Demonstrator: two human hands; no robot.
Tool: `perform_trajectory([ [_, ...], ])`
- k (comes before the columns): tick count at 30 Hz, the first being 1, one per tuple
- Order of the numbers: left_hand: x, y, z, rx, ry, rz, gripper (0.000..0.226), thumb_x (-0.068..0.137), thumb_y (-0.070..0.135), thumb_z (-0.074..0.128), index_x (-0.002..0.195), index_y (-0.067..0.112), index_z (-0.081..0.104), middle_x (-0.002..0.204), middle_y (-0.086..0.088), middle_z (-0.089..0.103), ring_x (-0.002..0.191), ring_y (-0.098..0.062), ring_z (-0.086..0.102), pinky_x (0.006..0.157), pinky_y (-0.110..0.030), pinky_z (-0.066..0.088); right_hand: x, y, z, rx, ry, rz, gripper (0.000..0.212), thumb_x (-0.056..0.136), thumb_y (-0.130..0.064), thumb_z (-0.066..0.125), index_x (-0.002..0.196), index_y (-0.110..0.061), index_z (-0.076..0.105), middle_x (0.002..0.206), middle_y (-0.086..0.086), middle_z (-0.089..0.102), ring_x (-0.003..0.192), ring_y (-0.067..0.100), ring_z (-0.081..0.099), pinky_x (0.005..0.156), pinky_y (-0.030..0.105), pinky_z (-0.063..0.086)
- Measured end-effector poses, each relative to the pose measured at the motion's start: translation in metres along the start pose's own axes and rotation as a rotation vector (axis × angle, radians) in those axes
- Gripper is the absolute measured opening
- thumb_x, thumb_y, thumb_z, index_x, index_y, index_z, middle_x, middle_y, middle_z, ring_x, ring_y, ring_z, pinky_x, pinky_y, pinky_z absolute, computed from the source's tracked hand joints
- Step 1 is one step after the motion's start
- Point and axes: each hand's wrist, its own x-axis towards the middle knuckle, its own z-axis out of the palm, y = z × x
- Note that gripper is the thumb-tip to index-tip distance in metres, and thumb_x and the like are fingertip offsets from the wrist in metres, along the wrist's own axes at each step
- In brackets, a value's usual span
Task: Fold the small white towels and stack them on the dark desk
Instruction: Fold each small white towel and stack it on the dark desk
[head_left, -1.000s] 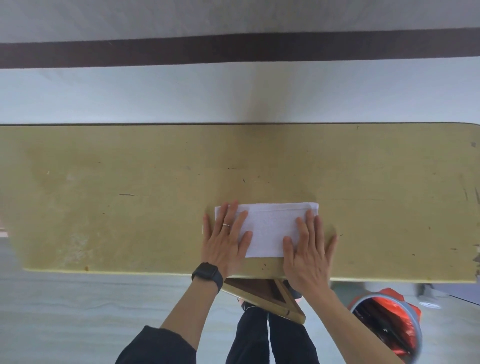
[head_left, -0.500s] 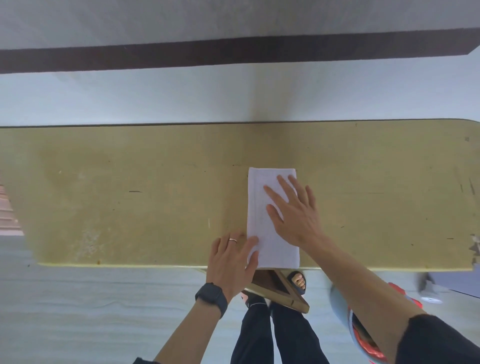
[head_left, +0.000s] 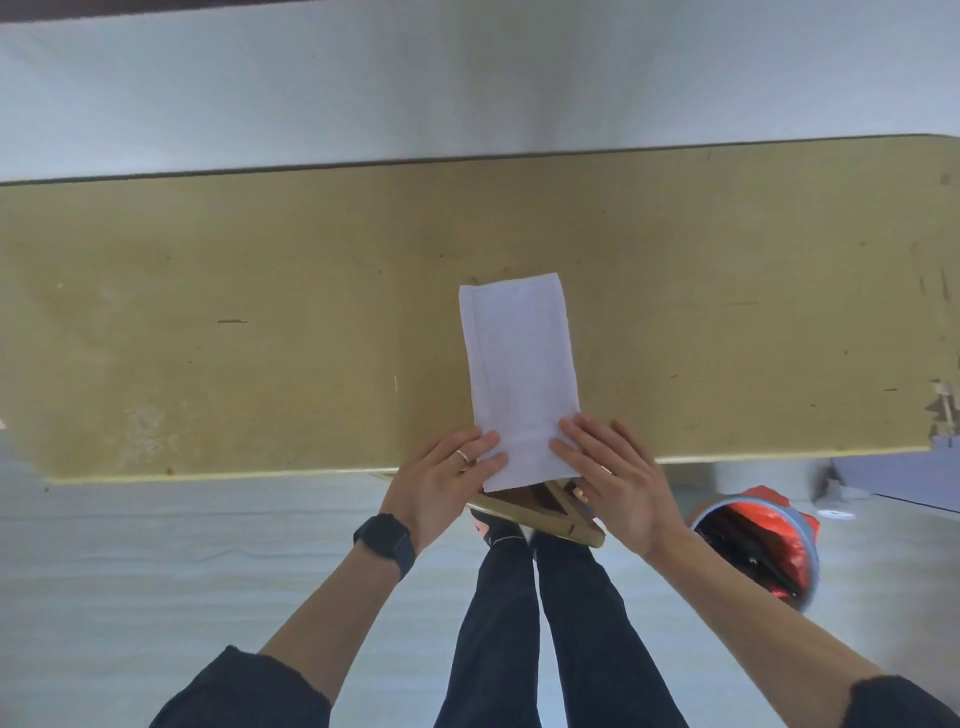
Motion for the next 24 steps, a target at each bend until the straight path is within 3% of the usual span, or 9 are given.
perform_trajectory([
  [2, 0.003, 0.0, -0.006, -0.009, -0.016, -0.005, 0.055, 0.062, -0.006, 0.082, 0.11, 0.02, 0.076, 0.124, 0.002, 0.069, 0.114, -0.02, 0.063, 0.102, -0.027, 0.041, 0.0, 0.001, -0.004, 0.025, -0.027, -0.016, 0.038, 0.092, -0.014, 0.061, 0.13, -0.019, 0.066, 0.144, 0.0, 0.054, 0.135, 0.02, 0.049, 0.112, 0.046, 0.038],
  [5, 0.012, 0.001, -0.017, -0.064, -0.042, -0.069, 0.025, 0.085, 0.018, 0.063, 0.105, 0.024, 0.077, 0.118, 0.006, 0.072, 0.111, -0.015, 0.064, 0.091, -0.034, 0.054, 0.006, -0.001, -0.016, 0.086, -0.083, 0.022, 0.033, 0.089, -0.019, 0.061, 0.121, -0.02, 0.071, 0.137, -0.001, 0.061, 0.13, 0.02, 0.054, 0.108, 0.045, 0.04],
  [8, 0.034, 0.011, -0.046, -0.281, -0.194, -0.398, 0.023, 0.091, 0.022, 0.059, 0.104, 0.023, 0.078, 0.112, 0.006, 0.073, 0.106, -0.014, 0.064, 0.087, -0.036, 0.056, 0.021, -0.011, -0.035, 0.186, -0.06, 0.16, 0.024, 0.087, -0.02, 0.062, 0.106, -0.019, 0.076, 0.112, -0.007, 0.073, 0.107, 0.016, 0.064, 0.084, 0.042, 0.055],
  [11, 0.056, 0.01, -0.069, -0.61, -0.316, -0.706, 0.018, 0.092, 0.014, 0.067, 0.107, 0.016, 0.077, 0.099, 0.008, 0.072, 0.077, 0.005, 0.061, 0.074, -0.013, 0.047, 0.047, -0.021, -0.056, 0.299, -0.019, 0.352, 0.019, 0.084, -0.01, 0.071, 0.099, -0.021, 0.076, 0.093, -0.018, 0.07, 0.091, 0.006, 0.062, 0.079, 0.029, 0.054],
  [12, 0.061, 0.006, -0.07, -0.703, -0.281, -0.745, 0.014, 0.09, 0.014, 0.071, 0.102, 0.013, 0.078, 0.09, 0.011, 0.072, 0.064, 0.007, 0.057, 0.066, -0.009, 0.042, 0.057, -0.023, -0.061, 0.353, -0.026, 0.447, 0.019, 0.085, -0.011, 0.073, 0.097, -0.025, 0.076, 0.09, -0.026, 0.067, 0.09, -0.004, 0.059, 0.082, 0.019, 0.049],
  [14, 0.073, -0.005, -0.072, -0.81, -0.197, -0.814, 0.011, 0.086, 0.025, 0.076, 0.09, 0.015, 0.077, 0.08, 0.013, 0.072, 0.064, 0.003, 0.061, 0.066, -0.013, 0.044, 0.078, -0.023, -0.067, 0.48, -0.052, 0.615, 0.012, 0.089, -0.025, 0.072, 0.091, -0.037, 0.07, 0.084, -0.034, 0.065, 0.089, -0.012, 0.058, 0.077, 0.004, 0.039],
  [16, 0.087, -0.015, -0.073, -0.904, -0.133, -0.919, 0.017, 0.084, 0.035, 0.077, 0.084, 0.019, 0.071, 0.085, 0.009, 0.074, 0.079, -0.006, 0.067, 0.071, -0.02, 0.048, 0.101, -0.022, -0.067, 0.581, -0.036, 0.718, 0.003, 0.091, -0.037, 0.067, 0.089, -0.037, 0.065, 0.084, -0.027, 0.068, 0.086, -0.011, 0.06, 0.072, 0.004, 0.041],
  [19, 0.11, -0.028, -0.071, -0.971, -0.012, -1.03, 0.022, 0.085, 0.041, 0.074, 0.098, 0.024, 0.072, 0.093, 0.009, 0.075, 0.09, -0.012, 0.069, 0.078, -0.029, 0.055, 0.132, -0.016, -0.06, 0.66, 0.037, 0.84, 0.011, 0.095, -0.037, 0.063, 0.09, -0.028, 0.059, 0.084, -0.013, 0.066, 0.074, -0.004, 0.059, 0.061, 0.006, 0.042],
  [24, 0.139, -0.038, -0.058, -0.944, 0.091, -1.139, 0.031, 0.09, 0.049, 0.065, 0.106, 0.023, 0.07, 0.095, 0.006, 0.073, 0.088, -0.019, 0.069, 0.082, -0.036, 0.057, 0.163, -0.004, -0.041, 0.608, 0.067, 0.966, 0.024, 0.101, -0.043, 0.047, 0.098, -0.022, 0.057, 0.083, -0.007, 0.061, 0.071, 0.01, 0.054, 0.053, 0.018, 0.04],
])
